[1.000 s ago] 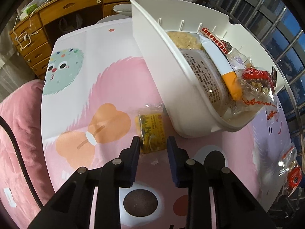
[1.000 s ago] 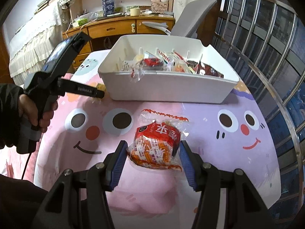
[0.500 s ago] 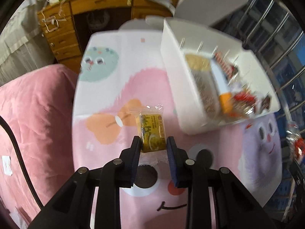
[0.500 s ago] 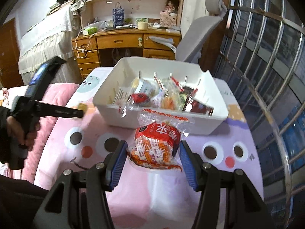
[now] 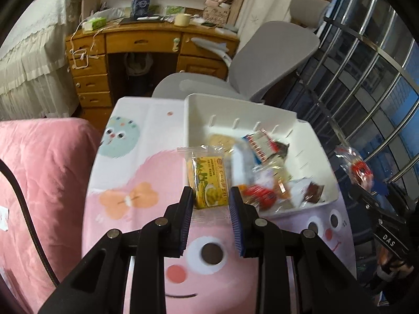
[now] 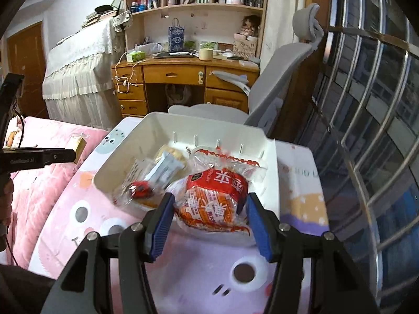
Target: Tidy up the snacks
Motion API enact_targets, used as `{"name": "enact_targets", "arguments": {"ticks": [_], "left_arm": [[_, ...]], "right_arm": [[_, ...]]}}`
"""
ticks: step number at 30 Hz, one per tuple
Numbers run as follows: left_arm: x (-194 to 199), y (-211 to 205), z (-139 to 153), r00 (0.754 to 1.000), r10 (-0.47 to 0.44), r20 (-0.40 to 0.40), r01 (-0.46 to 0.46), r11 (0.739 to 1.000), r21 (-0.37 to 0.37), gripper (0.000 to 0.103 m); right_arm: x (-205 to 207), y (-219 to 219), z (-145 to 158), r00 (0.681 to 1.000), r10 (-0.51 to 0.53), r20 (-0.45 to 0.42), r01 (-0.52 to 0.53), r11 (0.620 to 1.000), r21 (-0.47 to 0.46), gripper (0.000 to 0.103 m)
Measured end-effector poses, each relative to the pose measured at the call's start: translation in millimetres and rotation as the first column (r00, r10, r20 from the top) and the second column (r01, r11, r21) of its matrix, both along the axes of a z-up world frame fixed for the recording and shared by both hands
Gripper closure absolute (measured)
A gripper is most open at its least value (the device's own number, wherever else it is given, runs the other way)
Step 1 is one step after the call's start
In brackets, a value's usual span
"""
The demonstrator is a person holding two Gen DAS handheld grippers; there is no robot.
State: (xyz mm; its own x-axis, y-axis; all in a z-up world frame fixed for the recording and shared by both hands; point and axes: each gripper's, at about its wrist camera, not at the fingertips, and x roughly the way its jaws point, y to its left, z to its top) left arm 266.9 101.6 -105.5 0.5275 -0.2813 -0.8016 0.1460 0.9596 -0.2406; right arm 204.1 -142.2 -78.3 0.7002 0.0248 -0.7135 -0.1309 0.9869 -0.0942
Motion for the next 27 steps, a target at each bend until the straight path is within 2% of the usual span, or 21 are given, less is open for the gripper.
{"name": "enact_targets", "arguments": {"ticks": [6,9,10,11,13,16,19,22,27], "left_arm": [[20.7,-45.8,16.5,0.999,-0.017,0.048,0.018,1.000,-0.017,0.077],[28.8,-66.9,26.3,0.997,-0.036,0.064,0.036,0.999,-0.012,0.076],[30.3,-71.7,27.9,0.997,-0.037,0.062,0.038,0.999,-0.007,0.067],[31.5,-74.2,27.9,0.998,-0.037,0.053,0.037,0.999,-0.004,0.045],[32.1,-79.1,27.2,1.000,-0.015,0.019,0.015,1.000,0.010,0.028],[28.6,-77.5,26.2,1.000,0.008,-0.009,-0.008,1.000,0.009,0.027],[23.7,-73.0,21.3,0.996,0.060,-0.069,-0.055,0.996,0.065,0.023],[10.4,-62.9,14.0,0.988,0.104,-0.118,-0.094,0.992,0.087,0.023],[-17.7,-47.0,7.7,0.982,0.113,-0.153,-0.101,0.991,0.086,0.023]], "right_arm": [[28.2,-25.3,8.1,0.998,0.055,0.013,-0.055,0.998,-0.004,0.046],[39.0,-33.3,9.5,0.998,0.065,-0.005,-0.065,0.998,0.019,0.041],[40.3,-34.1,9.0,0.998,0.063,-0.011,-0.063,0.998,0.025,0.040],[40.9,-35.4,8.0,0.998,0.061,-0.015,-0.060,0.998,0.030,0.040],[40.0,-34.8,5.4,0.997,0.069,-0.026,-0.068,0.997,0.023,0.039],[35.1,-30.6,1.8,0.997,0.077,-0.028,-0.078,0.997,-0.028,0.036],[29.6,-30.7,0.8,0.996,0.084,-0.035,-0.085,0.996,-0.041,0.032],[21.0,-32.8,-1.2,0.997,0.063,-0.052,-0.064,0.998,-0.019,0.028],[-0.7,-35.6,-8.7,0.993,-0.005,-0.117,0.007,1.000,0.021,0.023]]}}
